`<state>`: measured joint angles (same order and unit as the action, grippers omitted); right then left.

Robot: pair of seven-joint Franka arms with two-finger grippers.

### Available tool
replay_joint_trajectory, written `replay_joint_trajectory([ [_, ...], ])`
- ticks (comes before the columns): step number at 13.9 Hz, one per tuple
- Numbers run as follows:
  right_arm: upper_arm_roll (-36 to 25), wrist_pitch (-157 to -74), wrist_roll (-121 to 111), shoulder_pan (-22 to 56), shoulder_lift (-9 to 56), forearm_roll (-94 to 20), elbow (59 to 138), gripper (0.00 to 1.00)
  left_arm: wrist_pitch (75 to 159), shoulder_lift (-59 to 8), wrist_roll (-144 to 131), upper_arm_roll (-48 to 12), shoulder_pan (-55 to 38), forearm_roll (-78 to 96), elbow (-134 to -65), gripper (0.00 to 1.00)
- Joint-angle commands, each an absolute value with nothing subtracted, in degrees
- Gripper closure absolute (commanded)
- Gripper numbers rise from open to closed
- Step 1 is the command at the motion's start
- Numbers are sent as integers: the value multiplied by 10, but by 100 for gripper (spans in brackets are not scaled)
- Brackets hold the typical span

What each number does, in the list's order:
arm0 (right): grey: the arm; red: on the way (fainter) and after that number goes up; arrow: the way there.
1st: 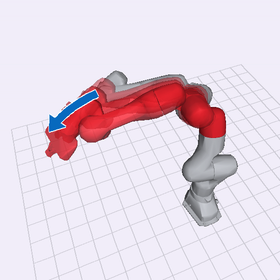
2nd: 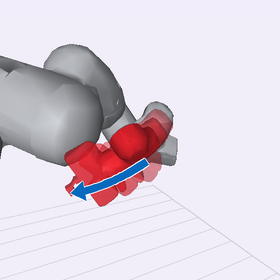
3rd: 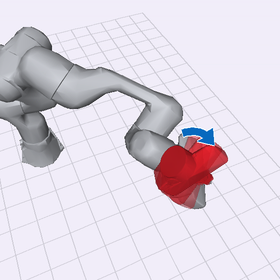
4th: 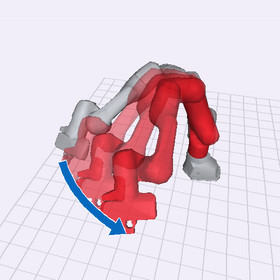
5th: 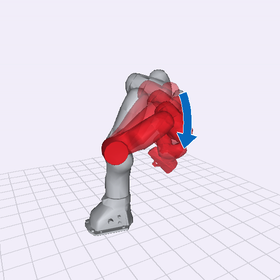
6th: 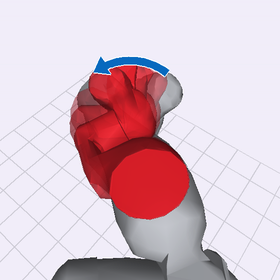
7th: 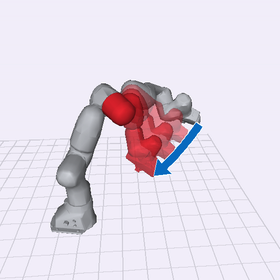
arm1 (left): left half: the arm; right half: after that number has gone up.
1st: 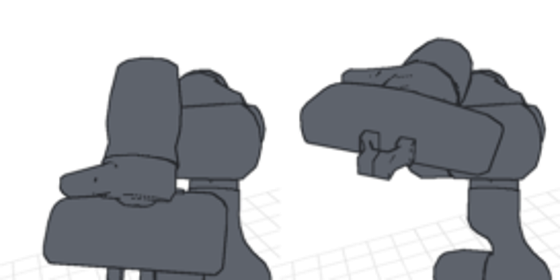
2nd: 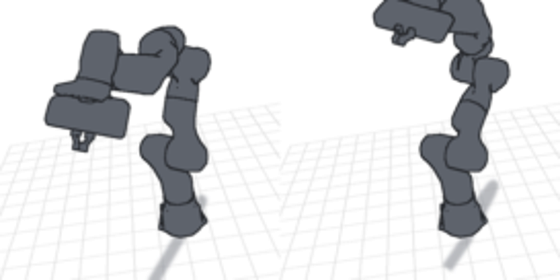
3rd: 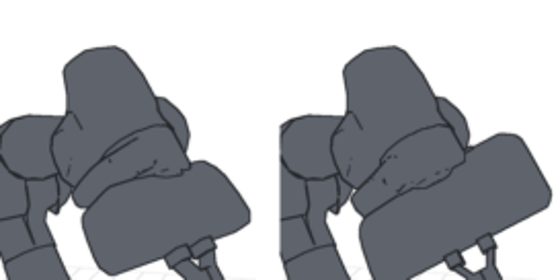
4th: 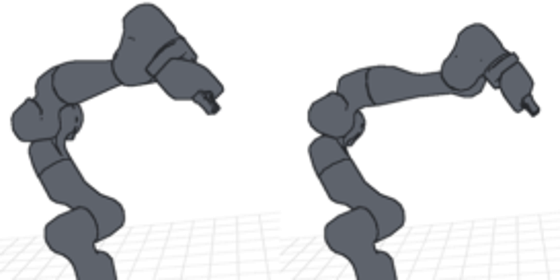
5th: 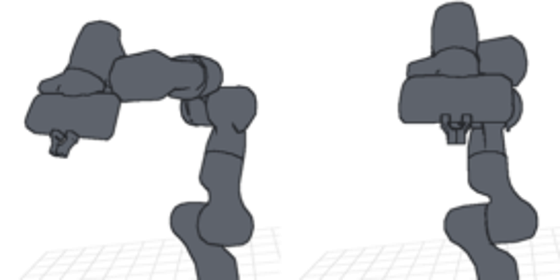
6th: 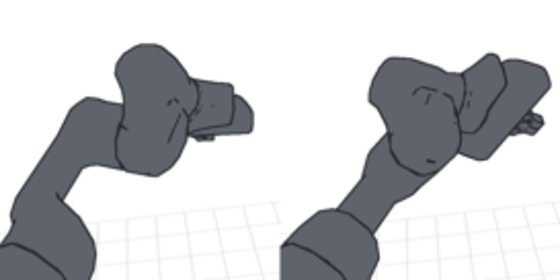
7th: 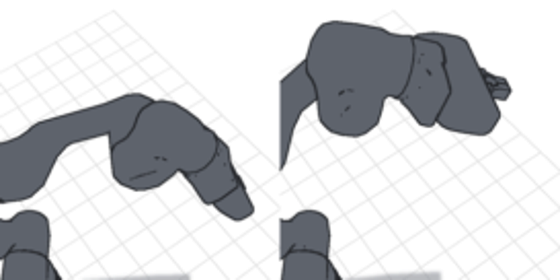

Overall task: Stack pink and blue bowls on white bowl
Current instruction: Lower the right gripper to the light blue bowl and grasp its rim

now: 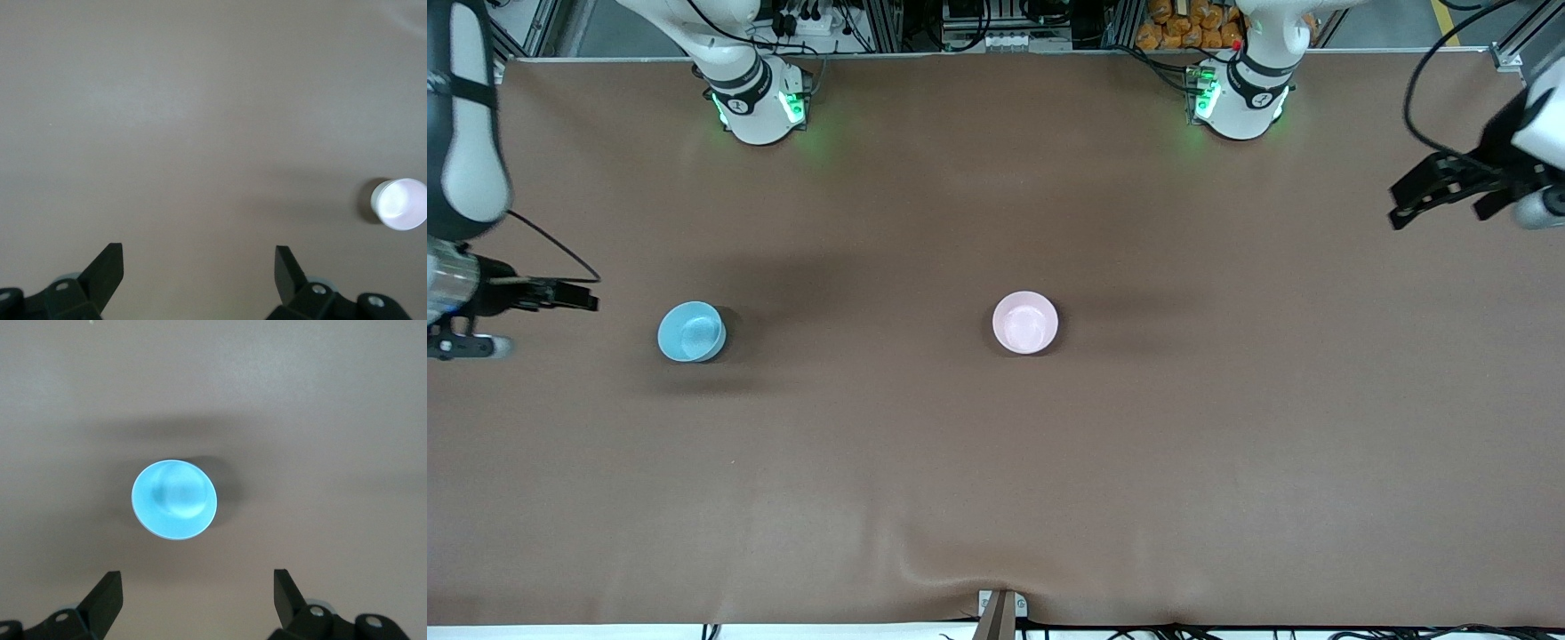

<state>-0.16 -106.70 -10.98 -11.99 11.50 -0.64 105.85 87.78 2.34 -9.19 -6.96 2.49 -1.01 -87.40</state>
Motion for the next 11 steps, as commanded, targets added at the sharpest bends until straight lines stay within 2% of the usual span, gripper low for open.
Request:
replay_joint_trajectory([
  [1, 6, -1146, -123, -129, 106, -18, 1134, 0, 871, 50, -47, -8, -21, -12, -899, 0],
  [4, 6, -1202, -182, -152, 147, -32, 1155, 0, 856, 58, -45, -11, -16, -12, -897, 0],
  [8, 6, -1234, -191, -150, 184, -65, 1159, 11, 846, 59, -44, -11, -16, -12, -896, 0],
  [11, 7, -1294, -192, -142, 197, -65, 1191, 32, 847, 56, -44, -11, -16, -12, -896, 0],
])
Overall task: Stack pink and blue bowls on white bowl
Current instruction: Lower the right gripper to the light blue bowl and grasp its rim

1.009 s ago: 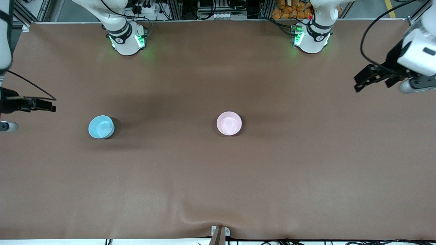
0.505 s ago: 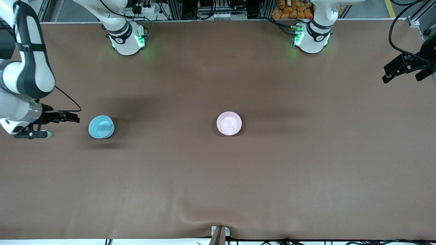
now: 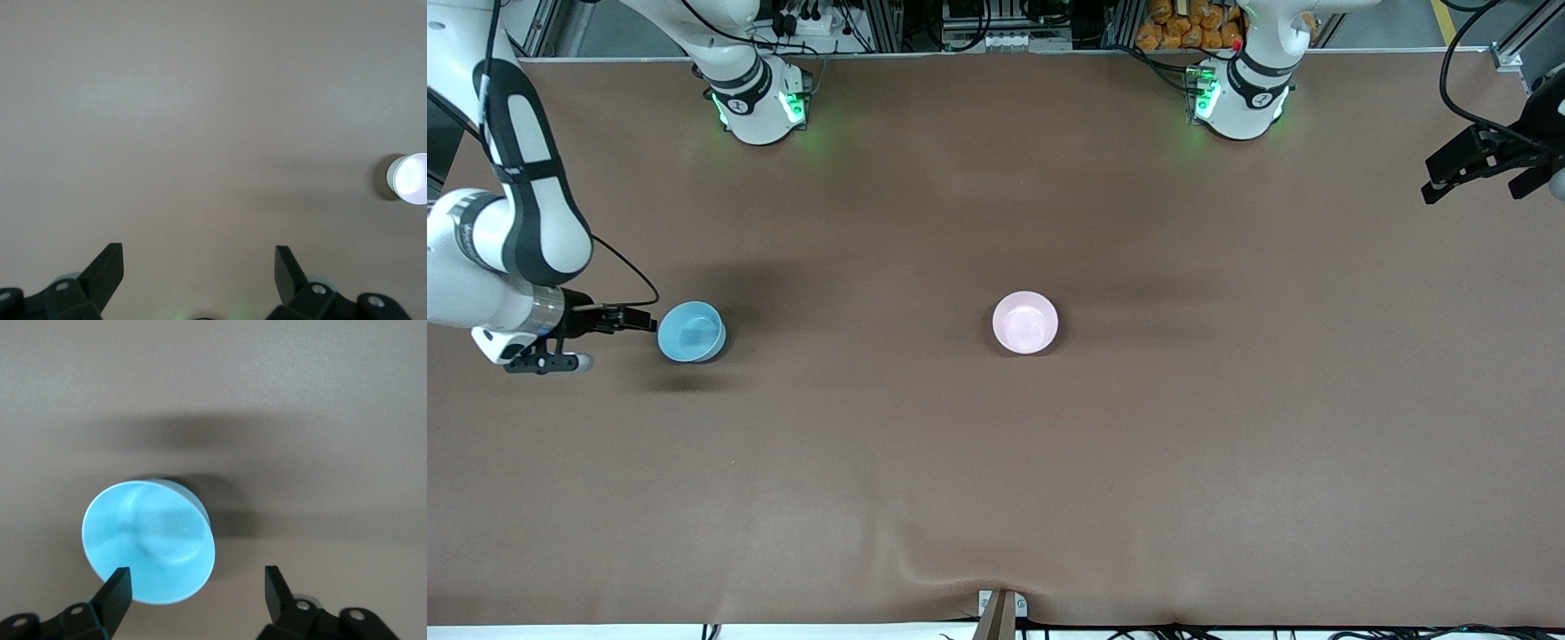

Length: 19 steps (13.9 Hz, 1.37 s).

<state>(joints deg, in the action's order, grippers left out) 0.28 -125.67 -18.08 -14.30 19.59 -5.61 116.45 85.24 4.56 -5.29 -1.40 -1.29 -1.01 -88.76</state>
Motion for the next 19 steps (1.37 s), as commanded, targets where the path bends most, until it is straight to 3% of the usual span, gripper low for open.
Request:
replay_joint_trajectory([
  [1, 7, -1307, -201, -142, 198, -64, 1198, 35, 847, 56, -44, -11, -15, -13, -896, 0],
  [2, 7, -1310, -215, -146, 203, -64, 1198, 36, 847, 56, -44, -11, -15, -12, -896, 0],
  [5, 7, -1360, -224, -148, 220, -65, 1220, 50, 847, 56, -44, -11, -15, -12, -896, 0],
  [7, 7, -1377, -224, -146, 220, -64, 1233, 65, 847, 56, -44, -11, -15, -12, -896, 0],
  [9, 7, -1382, -224, -148, 223, -65, 1233, 69, 847, 56, -44, -11, -15, -12, -896, 0],
  [10, 7, -1384, -227, -149, 227, -65, 1233, 78, 847, 56, -44, -11, -15, -12, -896, 0],
  [11, 7, -1384, -227, -149, 227, -65, 1233, 94, 847, 56, -44, -11, -15, -12, -896, 0],
  [12, 7, -1383, -226, -149, 226, -65, 1233, 100, 847, 56, -44, -11, -16, -12, -896, 0],
  [16, 11, -1332, -221, -142, 218, -87, 1216, 100, 849, 55, -44, -11, -18, -12, -894, 0],
  [19, 11, -1207, -199, -114, 206, -151, 1154, 100, 849, 56, -44, -11, -19, -12, -894, 0],
])
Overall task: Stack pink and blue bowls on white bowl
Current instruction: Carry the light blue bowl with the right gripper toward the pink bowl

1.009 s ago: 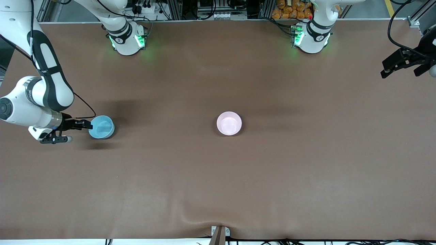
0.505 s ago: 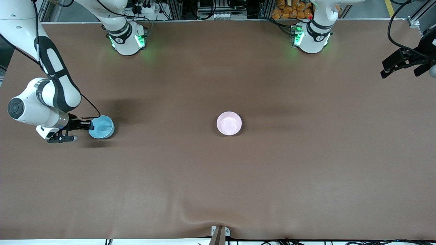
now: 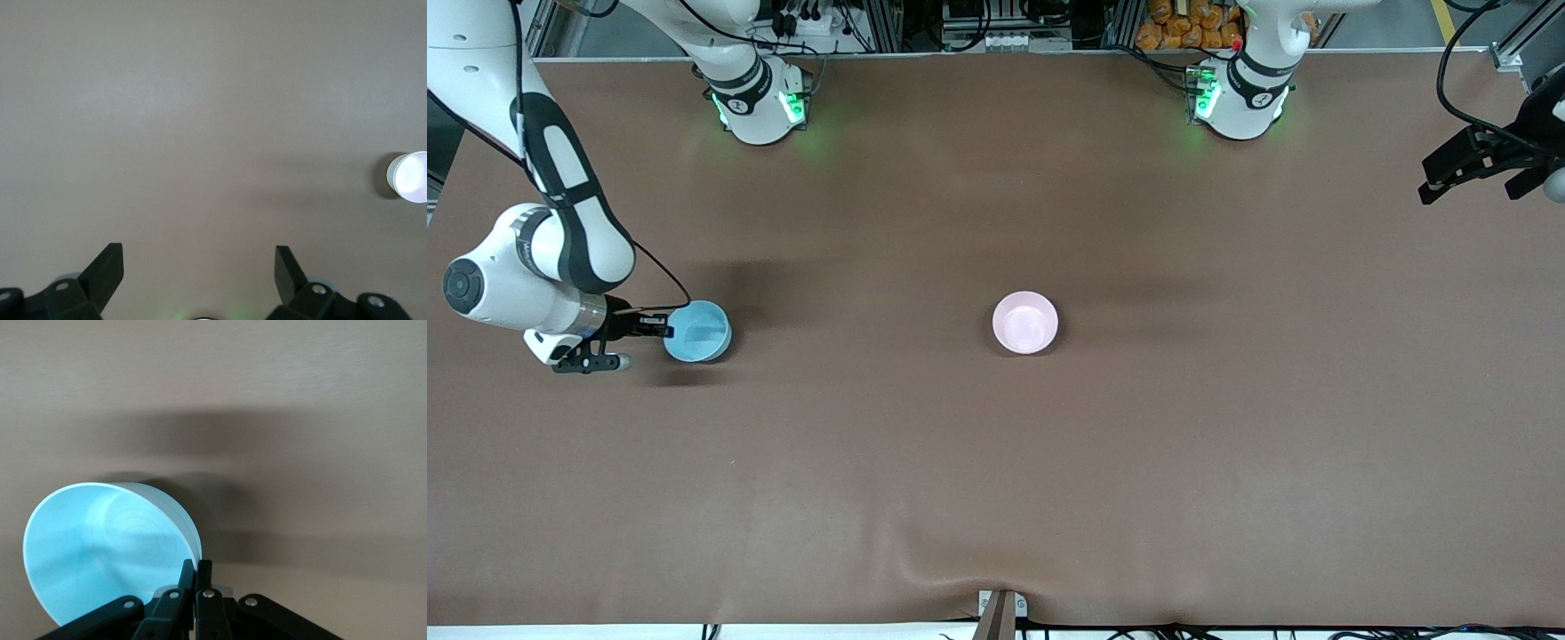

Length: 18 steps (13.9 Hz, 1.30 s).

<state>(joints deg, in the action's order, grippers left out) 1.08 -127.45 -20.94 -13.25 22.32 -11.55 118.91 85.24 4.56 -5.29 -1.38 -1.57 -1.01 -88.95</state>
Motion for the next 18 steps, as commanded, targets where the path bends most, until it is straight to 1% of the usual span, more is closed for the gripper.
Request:
replay_joint_trajectory([
  [1, 12, -1189, -173, -104, 207, -158, 1137, 100, 849, 57, -44, -11, -19, -12, -894, 0],
  [3, 20, -1187, -98, -59, 207, -159, 1115, 100, 849, 56, -44, -11, -19, -12, -894, 0],
  [7, 65, -1163, 109, 24, 211, -160, 1043, 100, 849, 54, -44, -11, -20, -12, -895, 0],
  [10, 68, -1164, 259, 110, 225, -161, 991, 100, 850, 54, -44, -11, -19, -12, -894, 0],
  [13, 67, -1171, 381, 198, 260, -161, 941, 100, 851, 53, -44, -11, -19, -11, -894, 0],
  [15, 67, -1173, 432, 233, 266, -161, 930, 100, 850, 54, -44, -11, -20, -11, -894, 0],
  [18, 67, -1200, 502, 281, 284, -160, 931, 100, 850, 53, -44, -11, -19, -11, -895, 0],
])
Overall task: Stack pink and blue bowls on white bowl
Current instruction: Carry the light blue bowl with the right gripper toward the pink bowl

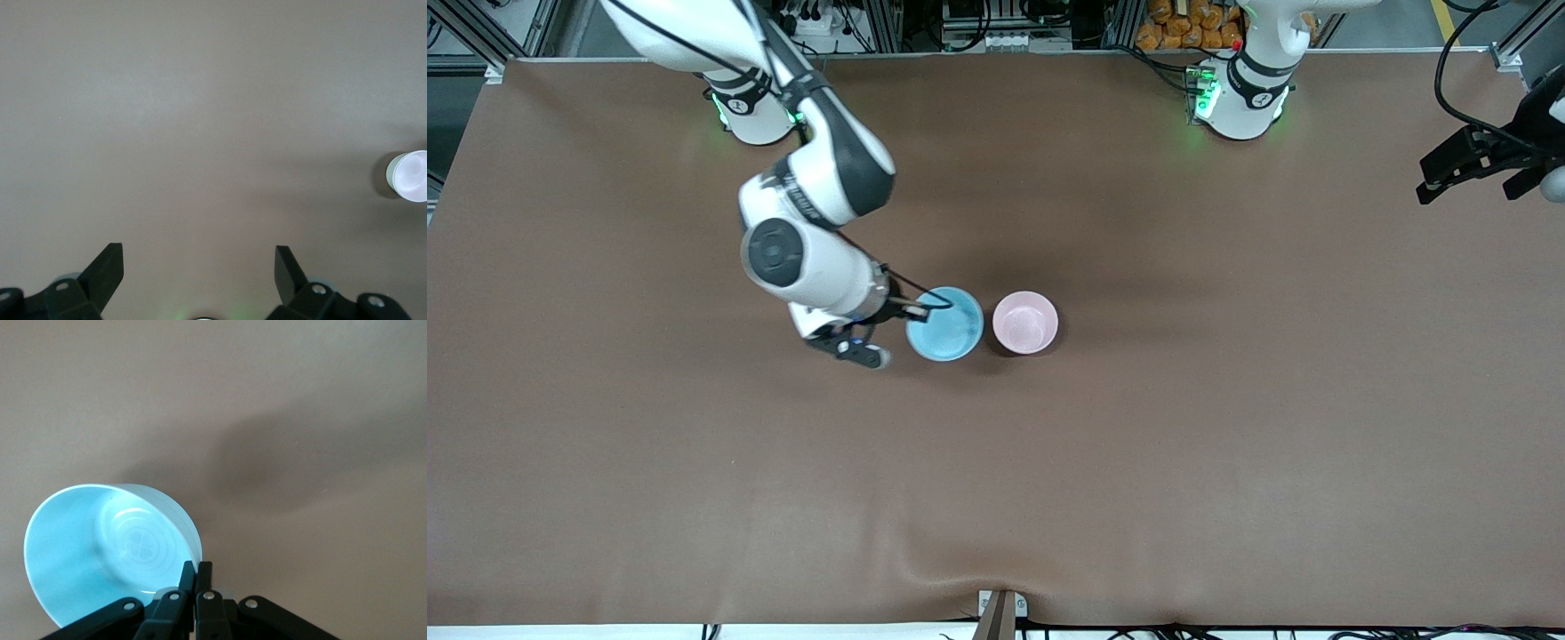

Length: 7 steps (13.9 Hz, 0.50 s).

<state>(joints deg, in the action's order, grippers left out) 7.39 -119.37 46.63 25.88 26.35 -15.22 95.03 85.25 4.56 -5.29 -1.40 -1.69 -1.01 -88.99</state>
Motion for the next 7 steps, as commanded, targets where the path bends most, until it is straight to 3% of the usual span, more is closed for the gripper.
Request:
replay_joint_trajectory([
  [1, 67, -1214, 529, 295, 289, -160, 932, 100, 850, 53, -44, -11, -19, -11, -894, 0],
  [7, 66, -1300, 589, 351, 326, -160, 933, 100, 853, 44, -44, -11, -21, -11, -895, 0],
])
